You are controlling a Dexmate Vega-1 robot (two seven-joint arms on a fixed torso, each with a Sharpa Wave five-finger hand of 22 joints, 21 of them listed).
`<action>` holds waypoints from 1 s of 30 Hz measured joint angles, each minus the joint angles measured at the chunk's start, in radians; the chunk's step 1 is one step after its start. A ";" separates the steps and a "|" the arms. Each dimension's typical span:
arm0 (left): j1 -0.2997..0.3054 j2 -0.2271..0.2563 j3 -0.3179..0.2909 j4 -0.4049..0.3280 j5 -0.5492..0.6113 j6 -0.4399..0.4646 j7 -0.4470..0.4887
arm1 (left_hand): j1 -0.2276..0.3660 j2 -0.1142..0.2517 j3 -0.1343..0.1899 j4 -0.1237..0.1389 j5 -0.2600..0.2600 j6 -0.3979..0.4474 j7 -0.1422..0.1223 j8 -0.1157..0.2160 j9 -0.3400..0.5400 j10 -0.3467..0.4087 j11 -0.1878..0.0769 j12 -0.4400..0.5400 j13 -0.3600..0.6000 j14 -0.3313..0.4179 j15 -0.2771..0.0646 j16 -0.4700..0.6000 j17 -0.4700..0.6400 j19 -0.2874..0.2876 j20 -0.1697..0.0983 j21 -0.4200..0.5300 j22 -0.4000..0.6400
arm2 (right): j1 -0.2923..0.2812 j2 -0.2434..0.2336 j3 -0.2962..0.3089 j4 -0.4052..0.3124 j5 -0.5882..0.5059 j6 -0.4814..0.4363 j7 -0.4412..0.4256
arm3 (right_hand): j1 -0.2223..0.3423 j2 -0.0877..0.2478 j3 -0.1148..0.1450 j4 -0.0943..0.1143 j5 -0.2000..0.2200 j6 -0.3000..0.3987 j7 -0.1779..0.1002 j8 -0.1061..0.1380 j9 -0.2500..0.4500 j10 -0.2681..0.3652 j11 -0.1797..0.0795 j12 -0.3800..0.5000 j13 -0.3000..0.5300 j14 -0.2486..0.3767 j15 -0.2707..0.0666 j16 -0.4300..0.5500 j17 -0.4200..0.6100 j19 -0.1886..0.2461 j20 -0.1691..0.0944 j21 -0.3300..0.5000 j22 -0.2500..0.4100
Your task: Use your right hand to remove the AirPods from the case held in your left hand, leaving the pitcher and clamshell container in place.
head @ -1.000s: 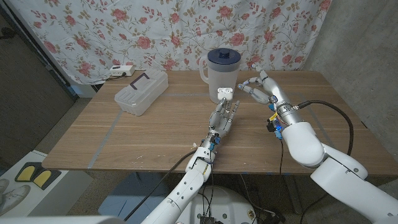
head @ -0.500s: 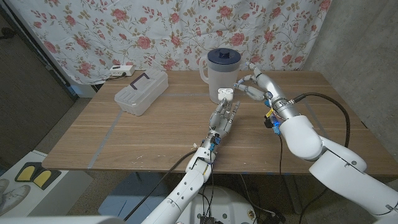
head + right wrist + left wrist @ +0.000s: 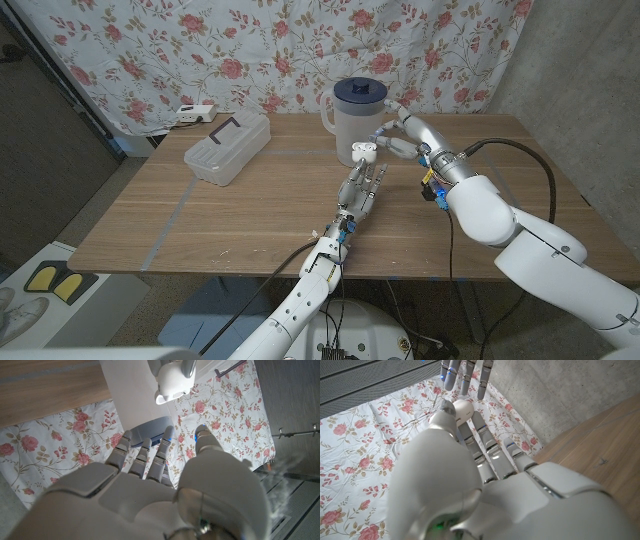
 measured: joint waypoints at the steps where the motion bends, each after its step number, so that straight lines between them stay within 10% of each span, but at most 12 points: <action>1: 0.000 0.000 0.000 -0.001 0.000 0.000 0.000 | 0.000 0.000 0.000 0.000 0.001 0.000 0.000 0.000 0.000 0.000 0.000 0.000 0.000 0.000 0.000 0.000 0.000 0.000 0.000 0.000 0.000 | 0.004 -0.002 -0.001 0.000 0.000 0.000 0.000 | 0.000 0.000 0.000 0.000 0.000 0.000 0.000 0.000 0.000 0.000 0.000 0.000 0.000 0.000 0.000 0.000 0.000 0.000 0.000 0.000 0.000; 30: -0.006 0.012 0.003 -0.010 -0.004 0.018 -0.034 | 0.000 0.000 0.004 -0.004 0.001 0.000 0.000 0.000 0.000 0.014 0.000 -0.020 0.000 0.004 0.004 0.003 -0.003 0.004 -0.004 0.000 0.000 | 0.088 -0.079 0.002 -0.034 -0.022 -0.033 0.091 | -0.015 -0.015 -0.013 0.013 0.004 -0.032 0.004 -0.007 0.000 0.030 -0.016 -0.015 -0.017 0.000 0.000 0.000 -0.014 -0.009 0.009 0.000 0.000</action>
